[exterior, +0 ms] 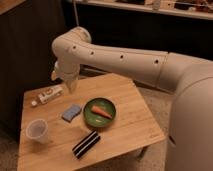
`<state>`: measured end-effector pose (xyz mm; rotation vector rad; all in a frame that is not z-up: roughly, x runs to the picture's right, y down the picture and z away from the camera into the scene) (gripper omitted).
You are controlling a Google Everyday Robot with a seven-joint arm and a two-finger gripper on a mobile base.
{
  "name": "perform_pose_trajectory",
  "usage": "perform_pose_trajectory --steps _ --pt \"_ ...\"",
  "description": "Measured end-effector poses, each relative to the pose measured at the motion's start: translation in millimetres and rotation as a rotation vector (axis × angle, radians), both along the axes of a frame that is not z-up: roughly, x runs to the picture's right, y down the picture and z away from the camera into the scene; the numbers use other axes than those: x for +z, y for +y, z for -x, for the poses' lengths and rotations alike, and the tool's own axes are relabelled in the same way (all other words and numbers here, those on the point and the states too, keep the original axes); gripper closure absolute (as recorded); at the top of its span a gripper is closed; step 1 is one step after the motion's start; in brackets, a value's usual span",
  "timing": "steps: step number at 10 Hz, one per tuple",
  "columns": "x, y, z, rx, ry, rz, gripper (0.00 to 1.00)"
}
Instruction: Stand the bottle upright
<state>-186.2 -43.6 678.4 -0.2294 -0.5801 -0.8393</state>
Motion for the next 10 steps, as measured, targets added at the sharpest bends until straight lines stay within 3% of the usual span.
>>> perform_pose_trajectory --steps 3,6,10 --pt "63.0 -11 -5 0.046 -0.003 0.004 0.35" --pt "132.4 -25 26 0.033 -0.019 0.007 0.35" --pt "176.1 -39 77 0.001 -0.076 0.032 0.35"
